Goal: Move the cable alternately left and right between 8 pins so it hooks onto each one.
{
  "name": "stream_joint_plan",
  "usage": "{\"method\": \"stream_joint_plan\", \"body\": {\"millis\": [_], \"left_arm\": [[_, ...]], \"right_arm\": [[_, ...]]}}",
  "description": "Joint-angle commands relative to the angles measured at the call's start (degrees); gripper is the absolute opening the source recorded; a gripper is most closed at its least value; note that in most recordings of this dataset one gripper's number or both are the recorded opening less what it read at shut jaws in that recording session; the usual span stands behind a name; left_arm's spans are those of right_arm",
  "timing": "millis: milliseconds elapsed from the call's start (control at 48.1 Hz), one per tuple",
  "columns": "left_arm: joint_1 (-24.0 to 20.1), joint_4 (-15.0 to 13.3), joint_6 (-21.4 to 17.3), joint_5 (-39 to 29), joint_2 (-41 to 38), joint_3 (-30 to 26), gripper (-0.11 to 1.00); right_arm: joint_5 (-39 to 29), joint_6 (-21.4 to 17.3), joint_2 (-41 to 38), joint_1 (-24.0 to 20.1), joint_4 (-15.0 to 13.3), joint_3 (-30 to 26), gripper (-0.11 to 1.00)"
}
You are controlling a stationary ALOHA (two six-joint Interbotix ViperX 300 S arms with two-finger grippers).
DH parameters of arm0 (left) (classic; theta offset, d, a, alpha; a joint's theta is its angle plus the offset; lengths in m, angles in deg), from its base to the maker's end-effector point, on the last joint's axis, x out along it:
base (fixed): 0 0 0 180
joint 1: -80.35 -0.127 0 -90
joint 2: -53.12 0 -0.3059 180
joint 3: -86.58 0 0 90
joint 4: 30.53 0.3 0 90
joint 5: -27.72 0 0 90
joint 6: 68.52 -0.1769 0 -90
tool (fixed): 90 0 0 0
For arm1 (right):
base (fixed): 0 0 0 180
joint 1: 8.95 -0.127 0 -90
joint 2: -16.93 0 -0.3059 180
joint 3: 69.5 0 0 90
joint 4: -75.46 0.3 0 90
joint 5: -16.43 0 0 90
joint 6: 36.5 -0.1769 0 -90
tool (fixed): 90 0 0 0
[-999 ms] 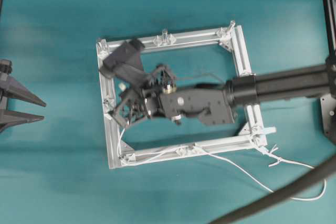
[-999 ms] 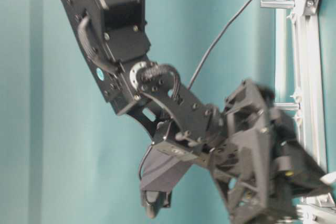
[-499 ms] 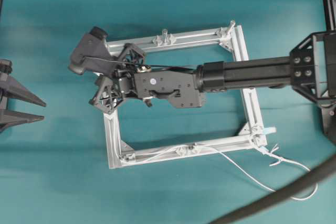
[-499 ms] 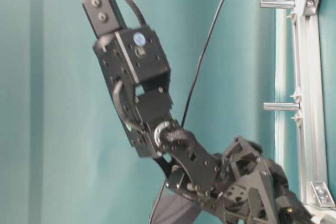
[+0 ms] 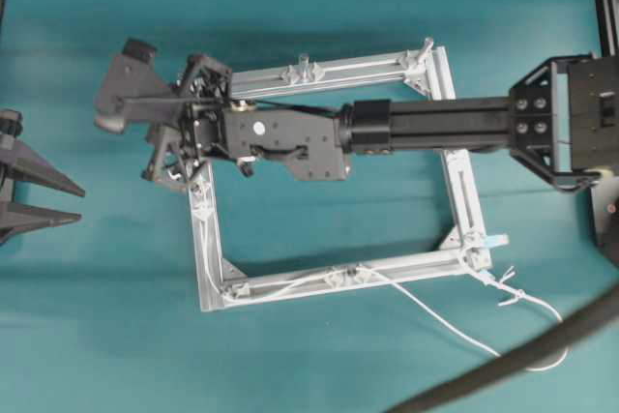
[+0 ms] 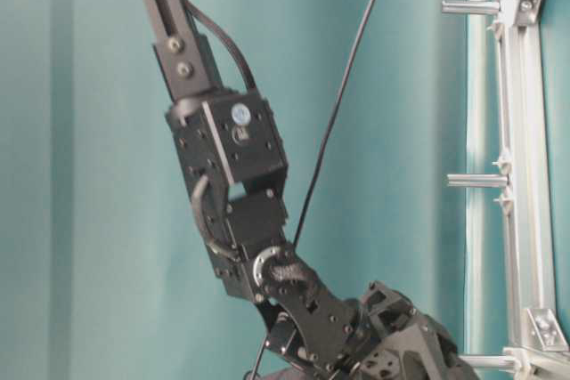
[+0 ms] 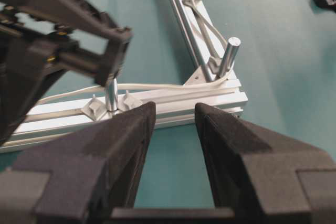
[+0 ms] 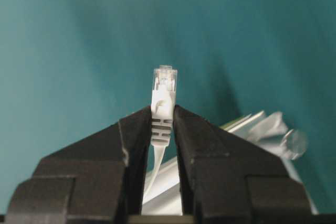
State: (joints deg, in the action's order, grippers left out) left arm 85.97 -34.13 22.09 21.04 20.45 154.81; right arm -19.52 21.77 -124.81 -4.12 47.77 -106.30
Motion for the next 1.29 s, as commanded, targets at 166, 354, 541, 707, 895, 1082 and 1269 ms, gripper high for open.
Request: {"method": "stream_joint_plan", "body": {"millis": [166,354,541,707,895,1082,1269], "left_arm": [[0.3,0.2,0.5,0.3,-0.4,-1.4,0.44],[0.3,0.1,0.5,0.3,-0.4,-1.4,0.44],[0.3,0.2,0.5,0.3,-0.4,-1.4,0.44],[0.3,0.2,0.5,0.4,-0.4,-1.5,0.44],[0.3,0.2,0.5,0.3,-0.4,-1.5,0.44],[0.3,0.2,0.5,0.3,-0.4,-1.4,0.44],[0.3,0.2,0.5,0.3,-0.4,-1.3,0.44]], "right_arm": [[-0.4,0.1,-1.7,3.4,2.5,-7.8,0.15],[-1.7,-0.5,-3.0,5.3,3.6,-10.7,0.15],[-3.8,-7.5,-3.1,6.4,3.4,-11.6,0.15],[-4.7,-15.6,-3.5,7.6,2.5,-11.5,0.15],[-8.3,-18.3,-3.4,8.1,1.5,-11.5,0.15],[-11.4,-24.0,-3.4,8.6,1.5,-11.1,0.15],[-12.0,-26.3,-2.5,8.3,1.5,-9.9,0.15]]}}
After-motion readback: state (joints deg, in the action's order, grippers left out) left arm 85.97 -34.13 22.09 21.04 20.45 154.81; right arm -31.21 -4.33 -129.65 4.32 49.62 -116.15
